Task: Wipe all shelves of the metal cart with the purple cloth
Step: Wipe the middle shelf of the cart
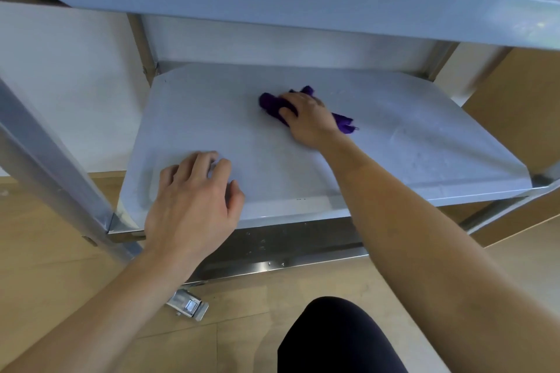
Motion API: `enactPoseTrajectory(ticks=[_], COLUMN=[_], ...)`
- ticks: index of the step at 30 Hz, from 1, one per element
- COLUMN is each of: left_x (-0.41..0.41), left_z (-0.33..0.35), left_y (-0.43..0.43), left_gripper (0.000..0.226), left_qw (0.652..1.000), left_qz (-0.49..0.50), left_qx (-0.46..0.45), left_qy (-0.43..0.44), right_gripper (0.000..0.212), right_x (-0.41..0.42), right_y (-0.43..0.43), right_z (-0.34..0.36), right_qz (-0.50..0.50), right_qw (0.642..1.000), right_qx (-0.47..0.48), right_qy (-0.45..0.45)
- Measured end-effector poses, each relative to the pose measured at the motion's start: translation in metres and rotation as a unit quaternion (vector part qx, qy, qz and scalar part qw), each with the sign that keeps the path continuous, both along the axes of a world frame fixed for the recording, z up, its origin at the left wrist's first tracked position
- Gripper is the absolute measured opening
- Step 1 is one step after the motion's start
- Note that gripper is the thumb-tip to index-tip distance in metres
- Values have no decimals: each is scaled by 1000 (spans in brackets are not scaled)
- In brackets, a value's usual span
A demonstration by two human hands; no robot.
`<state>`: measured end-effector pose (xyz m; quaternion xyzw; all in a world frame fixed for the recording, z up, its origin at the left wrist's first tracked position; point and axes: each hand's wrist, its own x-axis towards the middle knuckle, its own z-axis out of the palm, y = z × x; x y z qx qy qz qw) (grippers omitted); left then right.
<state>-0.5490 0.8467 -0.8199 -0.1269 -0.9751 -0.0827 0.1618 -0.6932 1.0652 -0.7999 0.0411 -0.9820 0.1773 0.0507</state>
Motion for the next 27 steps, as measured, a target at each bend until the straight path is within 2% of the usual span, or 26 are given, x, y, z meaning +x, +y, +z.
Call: enactPoseTrajectory(ticks=[3, 7, 17, 27], left_x=[-2, -1, 1, 6], left_z=[-1, -1, 4, 6], left_y=[0, -1, 0, -11], left_gripper=[35, 38, 39, 33], left_qw=[1000, 1000, 1000, 997], left_qz=[2, 5, 5, -13], left_qx=[9, 7, 14, 63], left_qy=[4, -3, -16, -49], right_gripper=[39, 39, 40, 40], right_x=[17, 59, 119, 81], right_y=[-35, -41, -37, -48], right_z=[-4, -4, 5, 1], right_qz=[67, 105, 104, 61], right_qw=[998, 994, 994, 996], right_qx=[-14, -35, -40, -54], right_qy=[1, -3, 2, -18])
